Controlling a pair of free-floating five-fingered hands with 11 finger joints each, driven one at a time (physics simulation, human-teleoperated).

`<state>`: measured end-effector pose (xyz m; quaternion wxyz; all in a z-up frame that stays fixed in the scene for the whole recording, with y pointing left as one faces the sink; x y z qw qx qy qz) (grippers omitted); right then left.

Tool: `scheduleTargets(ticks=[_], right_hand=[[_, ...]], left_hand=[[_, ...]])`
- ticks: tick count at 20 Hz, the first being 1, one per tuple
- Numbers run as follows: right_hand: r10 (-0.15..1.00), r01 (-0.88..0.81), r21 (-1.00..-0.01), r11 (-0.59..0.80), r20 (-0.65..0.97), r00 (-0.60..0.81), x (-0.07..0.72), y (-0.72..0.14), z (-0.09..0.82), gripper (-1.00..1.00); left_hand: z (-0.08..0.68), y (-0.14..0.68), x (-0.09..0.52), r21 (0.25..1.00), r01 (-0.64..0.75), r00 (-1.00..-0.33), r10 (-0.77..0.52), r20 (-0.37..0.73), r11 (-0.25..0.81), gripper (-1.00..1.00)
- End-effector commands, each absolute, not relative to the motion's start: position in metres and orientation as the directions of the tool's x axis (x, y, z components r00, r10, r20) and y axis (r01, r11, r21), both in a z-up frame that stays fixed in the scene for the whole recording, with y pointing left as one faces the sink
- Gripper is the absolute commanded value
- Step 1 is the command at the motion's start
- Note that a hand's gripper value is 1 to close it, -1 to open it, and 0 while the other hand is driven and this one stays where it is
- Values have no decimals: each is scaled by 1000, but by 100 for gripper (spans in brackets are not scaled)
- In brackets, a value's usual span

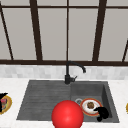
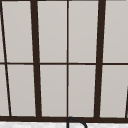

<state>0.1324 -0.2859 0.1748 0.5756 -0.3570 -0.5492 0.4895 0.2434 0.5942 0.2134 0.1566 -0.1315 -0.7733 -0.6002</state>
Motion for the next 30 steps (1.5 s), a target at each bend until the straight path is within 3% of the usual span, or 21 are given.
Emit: scheduleTargets(ticks=[1, 12, 16, 30], right_hand=[[956, -171, -949, 266, 283, -83, 132, -286, 175, 0], [956, -171, -949, 266, 283, -83, 132, -286, 175, 0], [956, -171, -949, 266, 283, -83, 132, -286, 175, 0], [956, -171, -949, 266, 283, -83, 132, -286, 175, 0]], left_hand=[[209, 602, 243, 879, 402, -895, -91, 436, 255, -100], [189, 610, 244, 887, 392, -850, -272, 450, 244, -100], [178, 635, 279, 883, 420, -868, -193, 458, 208, -100], [123, 705, 390, 880, 443, -857, -205, 472, 173, -100]])
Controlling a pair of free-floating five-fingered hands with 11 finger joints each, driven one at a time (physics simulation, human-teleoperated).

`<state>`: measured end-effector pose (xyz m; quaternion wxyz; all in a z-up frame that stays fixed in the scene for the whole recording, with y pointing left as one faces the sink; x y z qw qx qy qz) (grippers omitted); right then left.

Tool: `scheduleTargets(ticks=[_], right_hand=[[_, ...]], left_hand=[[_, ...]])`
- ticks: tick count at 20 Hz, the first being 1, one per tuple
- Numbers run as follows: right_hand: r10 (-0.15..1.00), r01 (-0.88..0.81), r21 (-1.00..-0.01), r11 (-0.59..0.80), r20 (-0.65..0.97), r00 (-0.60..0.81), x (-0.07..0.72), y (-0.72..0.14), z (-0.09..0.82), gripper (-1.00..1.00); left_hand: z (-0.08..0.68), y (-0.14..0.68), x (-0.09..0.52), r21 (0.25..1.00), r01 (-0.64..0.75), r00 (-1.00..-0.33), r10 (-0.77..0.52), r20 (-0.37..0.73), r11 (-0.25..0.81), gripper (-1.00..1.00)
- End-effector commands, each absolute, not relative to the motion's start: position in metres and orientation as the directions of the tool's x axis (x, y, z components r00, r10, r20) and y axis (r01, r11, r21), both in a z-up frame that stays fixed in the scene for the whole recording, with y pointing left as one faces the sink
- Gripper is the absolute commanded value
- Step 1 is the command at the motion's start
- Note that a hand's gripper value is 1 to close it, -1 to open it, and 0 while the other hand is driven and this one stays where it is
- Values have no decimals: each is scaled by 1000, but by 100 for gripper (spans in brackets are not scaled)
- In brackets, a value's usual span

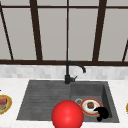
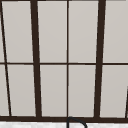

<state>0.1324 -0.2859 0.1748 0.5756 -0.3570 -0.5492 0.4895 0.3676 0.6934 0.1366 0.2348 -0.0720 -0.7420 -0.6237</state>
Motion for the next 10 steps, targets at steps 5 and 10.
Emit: scheduleTargets(ticks=[5, 10], right_hand=[[956, -171, -949, 266, 283, -83, 132, -286, 175, 0], [956, -171, -949, 266, 283, -83, 132, -286, 175, 0]], left_hand=[[92, 708, 396, 869, 444, -858, -175, 483, 220, -100], [93, 726, 393, 805, 523, -816, -109, 568, 280, -100]])
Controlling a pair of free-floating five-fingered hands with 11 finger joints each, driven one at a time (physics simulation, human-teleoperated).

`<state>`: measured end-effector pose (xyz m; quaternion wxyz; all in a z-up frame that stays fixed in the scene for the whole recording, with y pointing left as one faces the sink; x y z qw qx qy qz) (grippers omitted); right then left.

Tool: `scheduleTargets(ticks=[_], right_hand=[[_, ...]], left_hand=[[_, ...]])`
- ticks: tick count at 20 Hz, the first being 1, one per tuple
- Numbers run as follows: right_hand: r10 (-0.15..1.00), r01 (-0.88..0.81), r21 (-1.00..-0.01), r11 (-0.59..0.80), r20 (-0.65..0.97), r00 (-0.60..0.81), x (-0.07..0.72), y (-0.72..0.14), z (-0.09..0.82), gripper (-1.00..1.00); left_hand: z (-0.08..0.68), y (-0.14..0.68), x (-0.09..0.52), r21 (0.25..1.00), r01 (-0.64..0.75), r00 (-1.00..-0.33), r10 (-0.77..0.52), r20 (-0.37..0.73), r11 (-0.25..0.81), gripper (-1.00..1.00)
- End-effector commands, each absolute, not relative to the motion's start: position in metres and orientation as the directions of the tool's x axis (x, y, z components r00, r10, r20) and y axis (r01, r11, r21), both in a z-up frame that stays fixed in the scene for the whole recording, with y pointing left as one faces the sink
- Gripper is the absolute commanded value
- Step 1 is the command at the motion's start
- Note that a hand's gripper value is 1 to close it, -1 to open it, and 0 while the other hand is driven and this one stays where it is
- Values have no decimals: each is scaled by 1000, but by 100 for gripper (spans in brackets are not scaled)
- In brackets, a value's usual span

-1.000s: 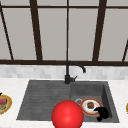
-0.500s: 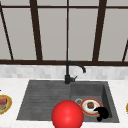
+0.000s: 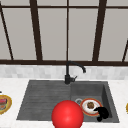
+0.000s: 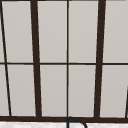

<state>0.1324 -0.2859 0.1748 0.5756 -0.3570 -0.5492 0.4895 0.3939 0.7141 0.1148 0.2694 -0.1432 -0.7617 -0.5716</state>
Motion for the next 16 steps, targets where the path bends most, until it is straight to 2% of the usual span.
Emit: scheduleTargets(ticks=[1, 2, 4, 9, 16], right_hand=[[956, -171, -949, 266, 283, -83, 132, -286, 175, 0], [956, -171, -949, 266, 283, -83, 132, -286, 175, 0], [956, -171, -949, 266, 283, -83, 132, -286, 175, 0], [956, -171, -949, 266, 283, -83, 132, -286, 175, 0], [956, -171, -949, 266, 283, -83, 132, -286, 175, 0]], left_hand=[[96, 728, 391, 801, 521, -817, -97, 568, 296, -100], [101, 727, 370, 824, 473, -851, -78, 519, 313, -100], [114, 726, 362, 833, 444, -866, -78, 493, 330, -100], [127, 730, 332, 841, 457, -856, -114, 505, 290, -100], [125, 715, 316, 868, 404, -889, -103, 447, 288, -100]])
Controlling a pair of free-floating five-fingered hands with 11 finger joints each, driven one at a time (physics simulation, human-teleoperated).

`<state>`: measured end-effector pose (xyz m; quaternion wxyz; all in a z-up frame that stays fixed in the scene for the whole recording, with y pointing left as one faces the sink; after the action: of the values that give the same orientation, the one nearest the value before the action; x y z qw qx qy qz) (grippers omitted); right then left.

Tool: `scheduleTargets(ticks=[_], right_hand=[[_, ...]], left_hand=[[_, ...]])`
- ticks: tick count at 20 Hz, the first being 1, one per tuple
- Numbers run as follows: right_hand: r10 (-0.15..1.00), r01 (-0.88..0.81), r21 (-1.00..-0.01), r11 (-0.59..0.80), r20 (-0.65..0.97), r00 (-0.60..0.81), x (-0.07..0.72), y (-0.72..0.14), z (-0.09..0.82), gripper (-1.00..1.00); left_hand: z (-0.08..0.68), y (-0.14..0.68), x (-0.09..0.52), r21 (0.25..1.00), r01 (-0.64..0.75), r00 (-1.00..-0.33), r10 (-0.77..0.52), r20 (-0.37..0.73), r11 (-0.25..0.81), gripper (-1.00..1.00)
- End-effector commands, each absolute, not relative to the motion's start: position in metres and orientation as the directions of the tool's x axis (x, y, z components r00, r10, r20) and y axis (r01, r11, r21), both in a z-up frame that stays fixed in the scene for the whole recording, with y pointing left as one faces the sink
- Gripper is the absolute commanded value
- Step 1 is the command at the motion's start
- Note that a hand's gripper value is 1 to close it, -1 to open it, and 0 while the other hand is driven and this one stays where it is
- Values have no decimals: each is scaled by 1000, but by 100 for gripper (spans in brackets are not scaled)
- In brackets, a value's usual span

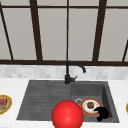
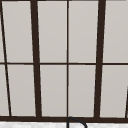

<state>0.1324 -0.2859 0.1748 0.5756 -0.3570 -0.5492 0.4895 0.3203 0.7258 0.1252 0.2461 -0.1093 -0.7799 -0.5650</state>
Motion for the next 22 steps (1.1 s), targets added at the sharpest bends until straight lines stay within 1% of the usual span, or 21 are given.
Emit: scheduleTargets(ticks=[1, 6, 10, 12, 14, 16, 17, 19, 22], right_hand=[[956, -171, -949, 266, 283, -83, 132, -286, 175, 0], [956, -171, -949, 266, 283, -83, 132, -286, 175, 0], [956, -171, -949, 266, 283, -83, 132, -286, 175, 0], [956, -171, -949, 266, 283, -83, 132, -286, 175, 0], [956, -171, -949, 266, 283, -83, 132, -286, 175, 0], [956, -171, -949, 266, 283, -83, 132, -286, 175, 0], [956, -171, -949, 266, 283, -83, 132, -286, 175, 0], [956, -171, -949, 266, 283, -83, 132, -286, 175, 0], [956, -171, -949, 266, 283, -83, 132, -286, 175, 0]], left_hand=[[130, 710, 317, 874, 402, -887, -121, 446, 275, -100], [144, 691, 303, 878, 408, -877, -160, 453, 252, -100], [125, 684, 312, 858, 433, -862, -151, 484, 278, -100], [116, 675, 317, 867, 423, -867, -160, 472, 264, -100], [107, 673, 326, 861, 434, -860, -161, 484, 266, -100], [99, 679, 342, 835, 461, -844, -142, 517, 300, -100], [95, 681, 347, 831, 469, -841, -137, 524, 299, -100], [93, 691, 361, 801, 529, -815, -97, 572, 281, -100], [99, 699, 364, 766, 580, -786, -57, 616, 279, -100]])
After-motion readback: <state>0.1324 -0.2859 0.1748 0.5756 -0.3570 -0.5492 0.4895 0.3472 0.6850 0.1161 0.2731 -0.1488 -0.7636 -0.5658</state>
